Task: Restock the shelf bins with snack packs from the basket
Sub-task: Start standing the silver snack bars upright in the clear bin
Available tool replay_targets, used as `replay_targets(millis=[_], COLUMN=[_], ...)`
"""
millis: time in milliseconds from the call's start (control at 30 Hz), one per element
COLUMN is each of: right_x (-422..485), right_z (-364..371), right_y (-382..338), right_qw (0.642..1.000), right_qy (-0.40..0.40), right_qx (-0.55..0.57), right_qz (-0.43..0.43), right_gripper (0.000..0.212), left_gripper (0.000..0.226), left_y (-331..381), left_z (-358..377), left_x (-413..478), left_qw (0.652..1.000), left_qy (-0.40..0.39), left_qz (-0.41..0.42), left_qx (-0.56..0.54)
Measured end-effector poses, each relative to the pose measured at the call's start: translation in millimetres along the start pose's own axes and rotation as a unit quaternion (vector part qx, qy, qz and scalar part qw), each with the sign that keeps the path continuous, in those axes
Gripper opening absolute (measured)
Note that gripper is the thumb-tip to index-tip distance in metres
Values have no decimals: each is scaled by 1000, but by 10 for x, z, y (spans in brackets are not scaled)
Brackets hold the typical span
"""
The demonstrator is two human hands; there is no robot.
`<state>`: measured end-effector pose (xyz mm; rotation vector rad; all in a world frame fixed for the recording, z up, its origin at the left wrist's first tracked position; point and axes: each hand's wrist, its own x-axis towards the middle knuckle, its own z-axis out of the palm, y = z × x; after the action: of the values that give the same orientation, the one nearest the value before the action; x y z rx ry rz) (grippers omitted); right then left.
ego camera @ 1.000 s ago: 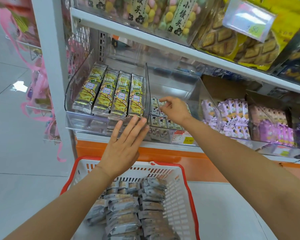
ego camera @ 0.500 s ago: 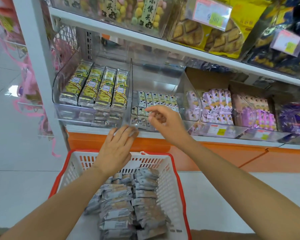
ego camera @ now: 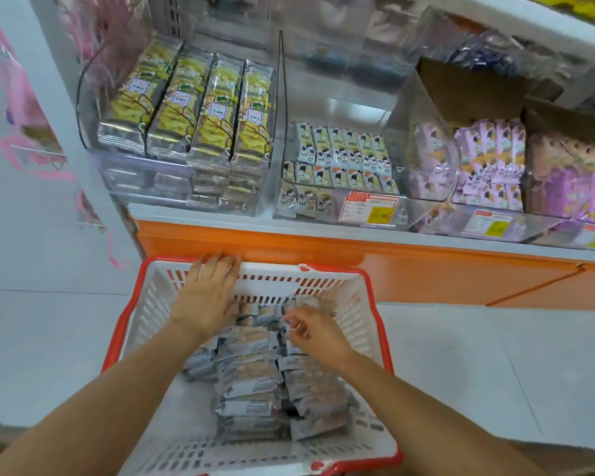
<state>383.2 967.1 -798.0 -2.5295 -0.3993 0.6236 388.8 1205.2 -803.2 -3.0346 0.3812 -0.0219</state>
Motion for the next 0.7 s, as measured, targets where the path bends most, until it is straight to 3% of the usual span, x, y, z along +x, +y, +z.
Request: replay_targets(millis=[133,400,533,700], right_x=[87,313,386,390], right_z=[324,699,862,916], right_y=[75,149,166,179], right_qw=[998,997,994,995], right_qy=[-54,-71,-79,-28], right_qx=[-3,-2,-54,-81], right_qz=[26,37,50,43], right_gripper=[36,48,55,37], left_gripper=[86,90,88,91], left_y=[-95,-92,-86,-84], left_z=[255,412,436,434], left_x=[-8,-2,4,7], left_qw=[999,996,996,996], left_qy=[22,31,32,26], left_qz=[13,10,10,10], left_qx=[-26,-78,-81,-82])
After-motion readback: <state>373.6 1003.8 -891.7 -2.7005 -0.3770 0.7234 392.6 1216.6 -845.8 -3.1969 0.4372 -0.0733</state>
